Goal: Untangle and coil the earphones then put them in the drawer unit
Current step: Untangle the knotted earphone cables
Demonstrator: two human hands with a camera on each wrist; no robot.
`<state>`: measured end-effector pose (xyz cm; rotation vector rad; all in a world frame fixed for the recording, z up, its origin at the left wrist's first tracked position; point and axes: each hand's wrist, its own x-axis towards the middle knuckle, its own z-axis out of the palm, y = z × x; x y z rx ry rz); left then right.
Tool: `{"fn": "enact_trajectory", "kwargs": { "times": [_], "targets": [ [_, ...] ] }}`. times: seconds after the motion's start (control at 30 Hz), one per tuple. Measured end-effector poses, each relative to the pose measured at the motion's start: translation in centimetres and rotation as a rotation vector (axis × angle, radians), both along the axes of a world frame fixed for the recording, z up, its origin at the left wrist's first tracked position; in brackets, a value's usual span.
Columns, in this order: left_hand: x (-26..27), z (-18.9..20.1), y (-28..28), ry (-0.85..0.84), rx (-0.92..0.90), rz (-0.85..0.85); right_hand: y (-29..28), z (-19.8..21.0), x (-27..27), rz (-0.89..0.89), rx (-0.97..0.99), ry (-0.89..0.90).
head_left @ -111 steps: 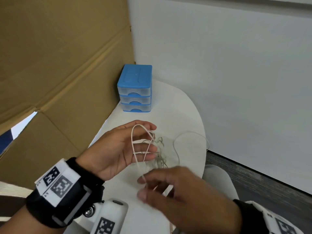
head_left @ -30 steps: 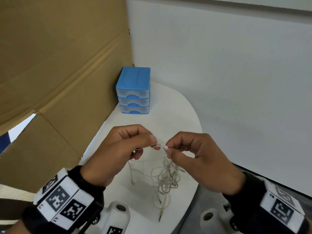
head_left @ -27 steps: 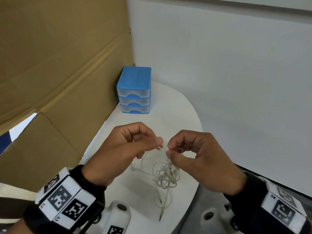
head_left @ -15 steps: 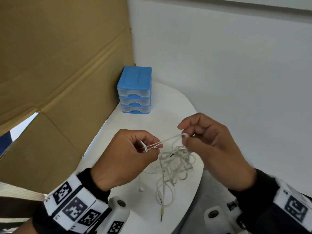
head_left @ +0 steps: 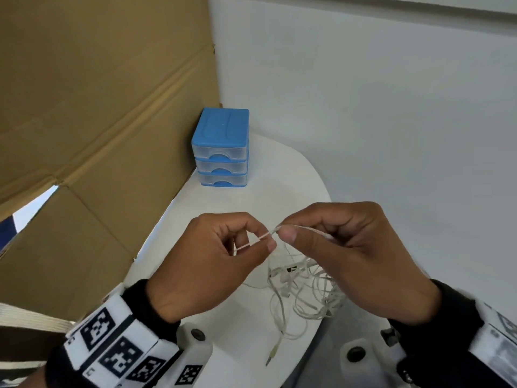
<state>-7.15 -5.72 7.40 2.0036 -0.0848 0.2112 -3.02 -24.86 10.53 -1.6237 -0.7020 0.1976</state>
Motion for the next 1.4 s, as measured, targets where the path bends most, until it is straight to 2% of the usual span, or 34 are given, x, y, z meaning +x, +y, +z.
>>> {"fn": "enact_trajectory", "kwargs": {
  "times": [0.1,0.23,0.33,0.4,0.53,0.63,0.87,0.93,1.2,1.3,1.4],
  "targets": [
    [0.4,-0.5,0.3,-0.003,0.033,0.088,0.0,0.5,-0.2,0.047,0.067,-0.021],
    [1.3,-1.9,1.7,0.054,0.041,0.203,-0.5,1.3,-0.1,0.023,0.176,0.049],
    [1.4,-2.3,2.1,0.064,0.053,0.207,-0.4,1.1,0.2,-0.010,0.161,0.109],
    [1.3,-1.5,1.7,0.035,-0.082,0.166,-0.3,0.2,0.7,-0.053,0.056,0.133],
    [0.8,1.3,0.9,0.010,-0.528,0.080,0.4,-1.4,0.7,-0.075,-0.193,0.153],
    [0.4,2.6,0.6,-0.012,-0.665,0.072,0.7,-2.1,0.2,-0.037,-0.294,0.154],
    [0.2,2.5,0.3,-0.267,-0.501,0.326,0.8,-2.3,0.2,-0.131,-0.306,0.112],
    [0.2,2.3,0.3,-0.301,-0.508,0.361,0.6,-2.4,0.5,-0.157,-0.292,0.094],
    [0.4,2.1,0.2,-0.196,-0.511,0.260,0.3,-2.9,1.1,-0.201,-0.301,0.085],
    [0.6,1.5,0.5,-0.192,-0.399,0.218,0.5,-2.7,1.1,-0.165,-0.314,0.075],
    [1.3,-0.1,1.7,-0.101,-0.206,0.343,0.3,-2.2,1.5,-0.202,-0.240,0.106]
  ]
}}
